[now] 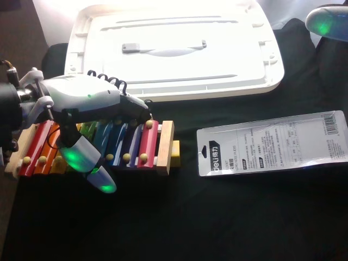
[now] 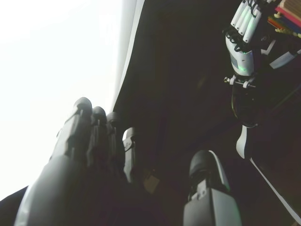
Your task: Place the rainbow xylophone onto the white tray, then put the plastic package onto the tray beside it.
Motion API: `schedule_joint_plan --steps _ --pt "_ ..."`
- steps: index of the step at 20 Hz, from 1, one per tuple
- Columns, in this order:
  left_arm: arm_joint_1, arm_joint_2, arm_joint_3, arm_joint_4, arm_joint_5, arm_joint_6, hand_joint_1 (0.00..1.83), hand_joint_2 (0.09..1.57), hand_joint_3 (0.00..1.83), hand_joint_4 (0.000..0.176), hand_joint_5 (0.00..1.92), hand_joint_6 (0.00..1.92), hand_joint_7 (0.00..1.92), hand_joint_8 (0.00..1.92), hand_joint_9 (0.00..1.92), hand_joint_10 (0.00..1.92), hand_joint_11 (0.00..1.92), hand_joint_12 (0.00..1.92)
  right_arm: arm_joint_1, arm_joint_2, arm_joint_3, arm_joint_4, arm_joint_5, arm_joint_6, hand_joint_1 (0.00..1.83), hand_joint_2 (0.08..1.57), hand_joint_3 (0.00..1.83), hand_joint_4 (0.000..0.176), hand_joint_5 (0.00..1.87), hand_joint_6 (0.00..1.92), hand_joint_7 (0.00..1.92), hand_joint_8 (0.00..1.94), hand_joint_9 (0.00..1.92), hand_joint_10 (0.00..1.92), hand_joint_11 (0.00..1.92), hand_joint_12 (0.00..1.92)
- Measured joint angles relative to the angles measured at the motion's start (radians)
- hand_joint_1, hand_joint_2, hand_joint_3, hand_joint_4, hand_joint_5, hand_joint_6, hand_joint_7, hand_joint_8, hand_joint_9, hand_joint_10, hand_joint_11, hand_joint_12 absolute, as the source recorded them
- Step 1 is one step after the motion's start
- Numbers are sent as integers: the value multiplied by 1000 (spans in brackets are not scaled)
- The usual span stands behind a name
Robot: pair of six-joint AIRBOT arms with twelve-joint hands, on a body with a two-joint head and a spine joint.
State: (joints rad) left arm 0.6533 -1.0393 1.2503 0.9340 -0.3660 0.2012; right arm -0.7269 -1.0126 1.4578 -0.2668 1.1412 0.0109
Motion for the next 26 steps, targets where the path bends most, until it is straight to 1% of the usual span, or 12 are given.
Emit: schedule_joint_plan --steps 3,6,10,12,13,15,18,20,21,23,25,26 --pt "0 2 -5 -43 -4 36 1154 1246 0 0 657 1411 808 1323 858 675 675 1144 0 0 0 0 0 0 515 1108 4 125 170 2 172 5 94 6 83 8" --pt "-3 20 -5 -73 -13 39 1134 1273 0 0 613 1495 763 1366 760 735 538 1264 0 0 0 0 1 0 546 1119 6 124 176 3 182 5 104 5 104 13" --pt "-44 51 -7 -70 -6 42 1135 1277 0 0 600 1524 760 1362 671 744 385 1203 0 0 0 0 3 0 539 1102 0 126 171 0 179 1 97 1 93 5" --pt "-89 70 -12 -66 -20 43 1178 1229 0 0 648 1430 868 1219 791 644 575 1043 0 0 0 0 3 0 556 1100 0 125 172 0 167 0 97 0 99 6" --pt "-104 75 -16 -60 -26 43 1178 1229 0 0 648 1430 868 1219 791 644 575 1043 0 0 0 0 5 0 556 1100 0 125 172 0 167 0 97 0 99 6" --pt "-137 85 -18 -66 -58 42 1163 1229 0 0 673 1420 849 1220 834 445 616 980 0 0 1 0 5 0 558 1104 1 118 162 0 169 2 92 1 98 5" --pt "-187 96 -10 -74 -92 42 1187 1201 0 0 692 1374 919 1131 898 441 635 1192 0 0 3 0 4 0 571 1113 3 115 162 1 179 5 102 4 108 8" --pt "-232 96 8 -66 -87 43 1182 1200 0 0 715 1338 907 1157 907 493 659 1237 0 0 6 0 6 0 562 1079 0 128 163 1 174 1 105 4 118 10" --pt "-293 79 45 -60 -73 56 1167 1216 0 0 707 1358 855 1231 829 667 646 1325 0 0 9 2 4 0 569 1057 0 131 157 0 167 0 101 1 115 7" --pt "-338 53 79 -64 -46 64 1178 1204 0 0 723 1387 881 1142 861 596 697 1220 0 -5 13 2 5 0 575 1011 0 141 158 1 179 4 117 6 137 15" --pt "-378 -5 135 -47 -3 65 1191 1193 0 0 721 1352 927 1107 919 593 754 1249 0 -6 13 -1 4 0 595 945 0 147 166 2 208 7 152 9 186 30" --pt "-385 -41 165 -38 24 65 1193 1196 0 0 703 1360 930 1118 936 616 788 1279 0 -8 13 1 5 0 601 901 0 137 174 2 223 4 173 7 216 41"
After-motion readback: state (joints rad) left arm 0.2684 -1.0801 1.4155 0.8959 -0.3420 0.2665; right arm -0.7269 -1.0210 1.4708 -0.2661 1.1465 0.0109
